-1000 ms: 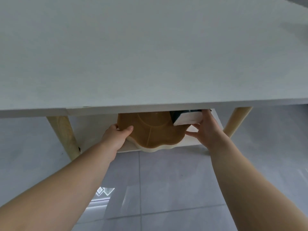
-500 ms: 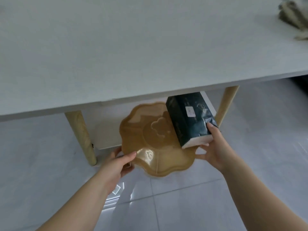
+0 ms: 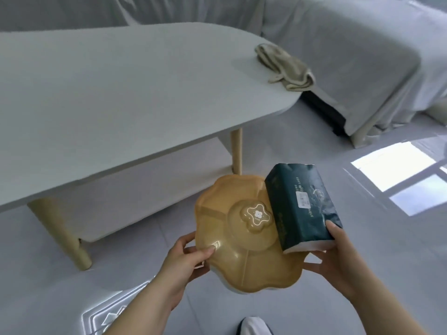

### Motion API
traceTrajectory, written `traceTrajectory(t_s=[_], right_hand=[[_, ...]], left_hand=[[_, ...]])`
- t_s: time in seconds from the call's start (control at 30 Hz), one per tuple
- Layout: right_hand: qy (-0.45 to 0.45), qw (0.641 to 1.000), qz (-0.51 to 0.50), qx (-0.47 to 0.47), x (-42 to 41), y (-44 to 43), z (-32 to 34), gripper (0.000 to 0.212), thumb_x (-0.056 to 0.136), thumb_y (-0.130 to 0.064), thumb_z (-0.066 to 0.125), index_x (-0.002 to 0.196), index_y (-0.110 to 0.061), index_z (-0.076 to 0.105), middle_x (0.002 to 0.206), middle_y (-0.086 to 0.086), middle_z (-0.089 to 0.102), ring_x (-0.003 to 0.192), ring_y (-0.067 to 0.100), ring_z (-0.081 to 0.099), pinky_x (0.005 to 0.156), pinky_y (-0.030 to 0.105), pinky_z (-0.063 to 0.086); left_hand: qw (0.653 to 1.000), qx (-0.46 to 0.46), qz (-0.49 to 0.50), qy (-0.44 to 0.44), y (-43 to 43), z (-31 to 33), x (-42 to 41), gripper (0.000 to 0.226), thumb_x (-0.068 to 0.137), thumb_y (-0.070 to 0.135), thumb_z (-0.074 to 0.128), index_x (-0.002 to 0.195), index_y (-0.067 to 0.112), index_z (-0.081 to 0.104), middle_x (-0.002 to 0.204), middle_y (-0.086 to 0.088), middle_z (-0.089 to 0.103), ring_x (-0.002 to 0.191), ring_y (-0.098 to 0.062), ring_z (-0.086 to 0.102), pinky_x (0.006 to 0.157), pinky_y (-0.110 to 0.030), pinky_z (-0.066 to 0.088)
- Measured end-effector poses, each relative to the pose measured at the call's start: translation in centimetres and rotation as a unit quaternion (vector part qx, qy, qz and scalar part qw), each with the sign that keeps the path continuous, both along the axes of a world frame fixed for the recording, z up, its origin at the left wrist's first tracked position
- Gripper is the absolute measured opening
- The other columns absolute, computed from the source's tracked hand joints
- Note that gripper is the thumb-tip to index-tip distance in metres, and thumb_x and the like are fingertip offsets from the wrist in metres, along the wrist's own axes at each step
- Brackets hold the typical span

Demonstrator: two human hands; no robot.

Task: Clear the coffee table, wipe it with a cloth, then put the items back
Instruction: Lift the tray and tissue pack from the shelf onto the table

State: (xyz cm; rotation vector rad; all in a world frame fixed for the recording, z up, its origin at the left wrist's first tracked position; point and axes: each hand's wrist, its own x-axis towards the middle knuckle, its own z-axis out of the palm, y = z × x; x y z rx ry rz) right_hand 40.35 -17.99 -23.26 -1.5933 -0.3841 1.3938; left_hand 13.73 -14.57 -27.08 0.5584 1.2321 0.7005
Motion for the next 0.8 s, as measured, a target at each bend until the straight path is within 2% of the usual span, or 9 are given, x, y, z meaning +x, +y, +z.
traceTrajectory(t_s=[0.1,0.2,0.27,0.47,0.6,0.67,0.73,0.8], right_hand=[[-0.019,0.999,-0.03,0.039,2.6,-1.6,3.1,0.028,0.076,-0.045,0.046,0.103,-0.036,0.05,0.105,0.0,0.06,0.1,0.025,0.056,0.06,0.046,0.056],[-0.026,0.996,-0.062,0.066,5.1,-2.9,7.0,0.025,0.082,-0.043,0.042,0.105,-0.037,0.05,0.109,0.001,0.061,0.101,0.026,0.055,0.061,0.049,0.053],[-0.035,0.994,-0.076,0.073,6.1,-3.5,9.7,0.024,0.086,-0.042,0.04,0.108,-0.037,0.048,0.111,0.002,0.06,0.102,0.027,0.055,0.06,0.05,0.055],[-0.047,0.988,-0.069,0.131,6.9,-2.3,17.9,0.015,0.083,-0.044,0.043,0.093,-0.04,0.054,0.1,-0.001,0.063,0.096,0.026,0.057,0.045,0.042,0.057],[-0.045,0.983,-0.007,0.18,5.3,1.0,20.6,0.029,0.066,-0.049,0.051,0.094,-0.043,0.054,0.1,-0.004,0.066,0.099,0.026,0.059,0.054,0.044,0.057],[-0.04,0.981,0.019,0.188,3.9,3.2,21.0,0.031,0.066,-0.05,0.052,0.096,-0.042,0.053,0.107,-0.002,0.063,0.101,0.025,0.058,0.06,0.047,0.051],[-0.029,0.981,0.037,0.187,2.1,5.3,21.0,0.024,0.075,-0.049,0.05,0.096,-0.04,0.053,0.11,0.0,0.061,0.103,0.025,0.057,0.062,0.047,0.05],[-0.018,0.98,0.064,0.187,0.2,7.3,20.8,0.017,0.079,-0.049,0.048,0.092,-0.04,0.056,0.106,-0.001,0.063,0.103,0.024,0.058,0.061,0.047,0.051]], left_hand=[[0.999,0.029,-0.033,-0.016,0.4,2.3,2.9,0.039,0.071,0.008,0.07,0.1,0.026,0.051,0.09,-0.007,0.067,0.075,-0.017,0.066,0.058,-0.021,0.054],[0.995,0.055,-0.066,-0.04,0.6,5.3,5.6,0.047,0.071,0.01,0.071,0.109,0.023,0.047,0.093,-0.008,0.066,0.081,-0.019,0.066,0.066,-0.025,0.053],[0.992,0.076,-0.08,-0.054,0.8,7.6,7.0,0.048,0.071,0.011,0.071,0.111,0.023,0.046,0.092,-0.006,0.066,0.081,-0.018,0.065,0.066,-0.024,0.052],[0.984,0.151,-0.074,-0.065,2.2,14.8,7.8,0.049,0.071,0.015,0.07,0.115,0.02,0.049,0.081,0.003,0.069,0.063,-0.006,0.068,0.055,-0.018,0.053],[0.977,0.206,-0.035,-0.047,4.3,18.6,5.6,0.038,0.072,0.016,0.068,0.107,0.02,0.055,0.073,0.004,0.071,0.059,-0.007,0.068,0.051,-0.017,0.053],[0.976,0.218,-0.005,-0.025,5.2,19.8,3.9,0.035,0.075,0.016,0.065,0.108,0.017,0.056,0.077,-0.001,0.071,0.062,-0.012,0.068,0.058,-0.024,0.055],[0.974,0.223,0.024,0.006,5.8,20.4,1.9,0.037,0.078,0.017,0.062,0.115,0.013,0.055,0.088,-0.009,0.067,0.074,-0.02,0.067,0.074,-0.033,0.055],[0.972,0.228,0.051,0.027,6.1,20.7,-0.2,0.035,0.08,0.017,0.06,0.115,0.012,0.057,0.092,-0.01,0.068,0.081,-0.024,0.065,0.083,-0.038,0.053]])
